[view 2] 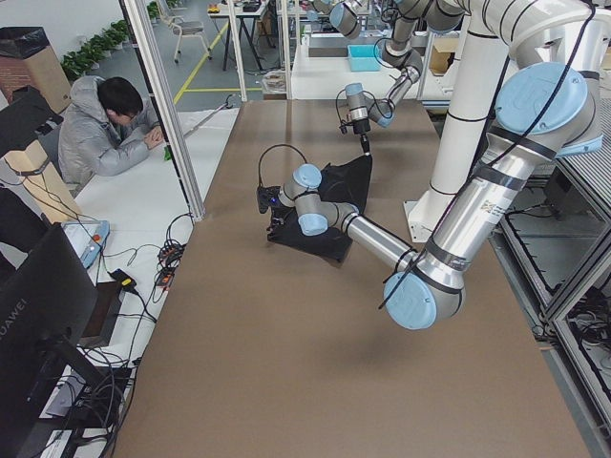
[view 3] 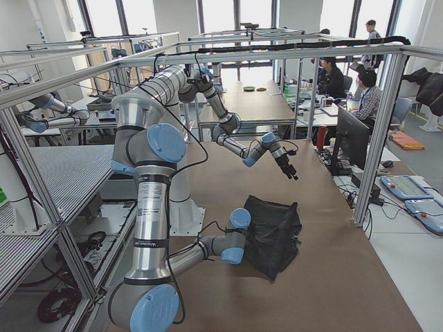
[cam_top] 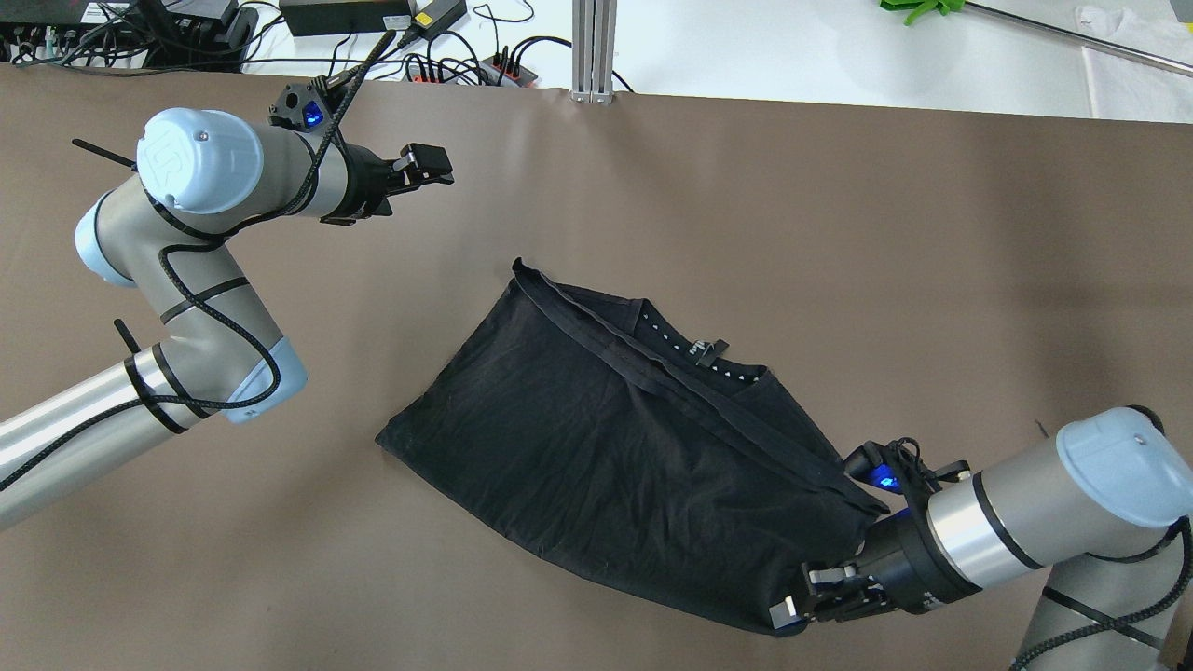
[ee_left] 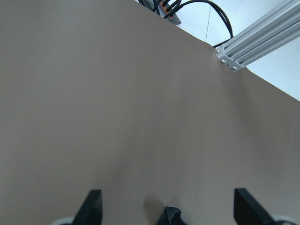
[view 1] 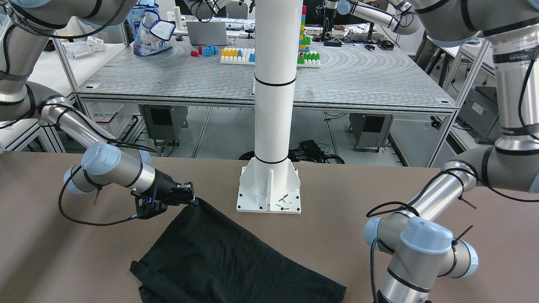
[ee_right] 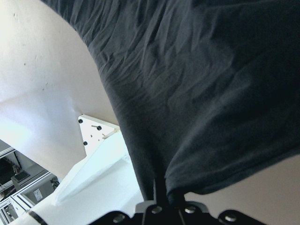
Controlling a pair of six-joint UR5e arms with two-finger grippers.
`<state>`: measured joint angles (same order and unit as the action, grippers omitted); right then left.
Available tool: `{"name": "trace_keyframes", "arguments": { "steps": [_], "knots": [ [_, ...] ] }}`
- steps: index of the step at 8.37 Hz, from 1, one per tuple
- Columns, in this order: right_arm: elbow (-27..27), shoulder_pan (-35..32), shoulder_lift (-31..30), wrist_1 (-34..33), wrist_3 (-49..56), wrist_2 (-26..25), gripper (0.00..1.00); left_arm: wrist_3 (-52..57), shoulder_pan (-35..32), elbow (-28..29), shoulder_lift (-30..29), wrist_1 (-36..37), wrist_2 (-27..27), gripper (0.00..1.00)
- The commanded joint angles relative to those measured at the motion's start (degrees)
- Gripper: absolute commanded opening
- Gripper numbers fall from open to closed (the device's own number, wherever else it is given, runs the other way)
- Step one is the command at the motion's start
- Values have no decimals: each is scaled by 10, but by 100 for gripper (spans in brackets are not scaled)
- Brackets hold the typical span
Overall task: Fold clothes
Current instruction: 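Pull the grasped edge toward the robot with the right gripper, rotating the shirt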
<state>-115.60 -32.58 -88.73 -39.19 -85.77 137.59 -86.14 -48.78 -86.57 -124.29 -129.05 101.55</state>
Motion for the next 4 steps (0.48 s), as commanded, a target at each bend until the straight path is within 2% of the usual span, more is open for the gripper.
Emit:
{"name": "trace_keyframes", "arguments": {
  "steps": [1, 4],
  "knots": [
    [-15, 43, 7, 15, -5, -4, 94, 0, 0, 1, 1, -1, 1, 100],
    [-4, 42, 8, 24, -1, -68, 95, -1, 3, -1, 2, -1, 2, 100]
  ]
}}
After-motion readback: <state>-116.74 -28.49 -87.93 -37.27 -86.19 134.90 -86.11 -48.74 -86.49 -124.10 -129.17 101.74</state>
